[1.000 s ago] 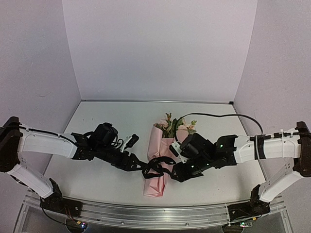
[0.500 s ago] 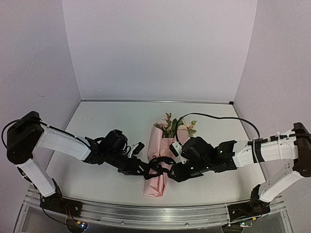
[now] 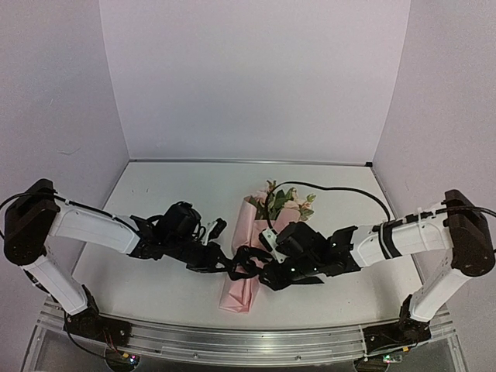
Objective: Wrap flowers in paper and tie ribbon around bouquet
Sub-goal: Tie the half-tied ribbon around the folded bouquet.
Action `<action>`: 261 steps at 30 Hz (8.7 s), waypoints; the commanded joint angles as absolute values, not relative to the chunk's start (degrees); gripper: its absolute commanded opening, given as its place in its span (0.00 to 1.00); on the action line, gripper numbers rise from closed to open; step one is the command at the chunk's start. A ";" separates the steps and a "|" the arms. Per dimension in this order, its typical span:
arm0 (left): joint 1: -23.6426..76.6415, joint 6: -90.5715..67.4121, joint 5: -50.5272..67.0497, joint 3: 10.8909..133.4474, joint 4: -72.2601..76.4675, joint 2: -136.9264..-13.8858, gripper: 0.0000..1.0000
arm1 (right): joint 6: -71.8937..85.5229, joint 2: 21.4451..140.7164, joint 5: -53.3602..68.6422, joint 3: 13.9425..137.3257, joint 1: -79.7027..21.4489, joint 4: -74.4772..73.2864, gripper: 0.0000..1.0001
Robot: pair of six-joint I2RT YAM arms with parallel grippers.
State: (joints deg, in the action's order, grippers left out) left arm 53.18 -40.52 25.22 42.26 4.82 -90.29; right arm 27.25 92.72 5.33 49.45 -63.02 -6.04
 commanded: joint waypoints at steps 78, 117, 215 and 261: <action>38.06 -33.42 23.76 49.12 -12.01 -78.12 0.00 | 6.64 107.35 5.01 79.91 -63.26 -29.19 0.01; 47.05 -49.88 4.48 35.61 -11.63 -82.58 0.06 | 29.71 94.10 1.88 59.91 -61.03 -19.01 0.00; 51.18 -9.32 25.49 83.61 -28.60 -114.86 0.40 | 42.86 93.12 -4.72 53.19 -59.91 -4.72 0.00; 50.46 -19.68 36.83 79.29 -15.70 -110.23 0.00 | 57.10 101.18 5.87 44.63 -53.93 28.11 0.00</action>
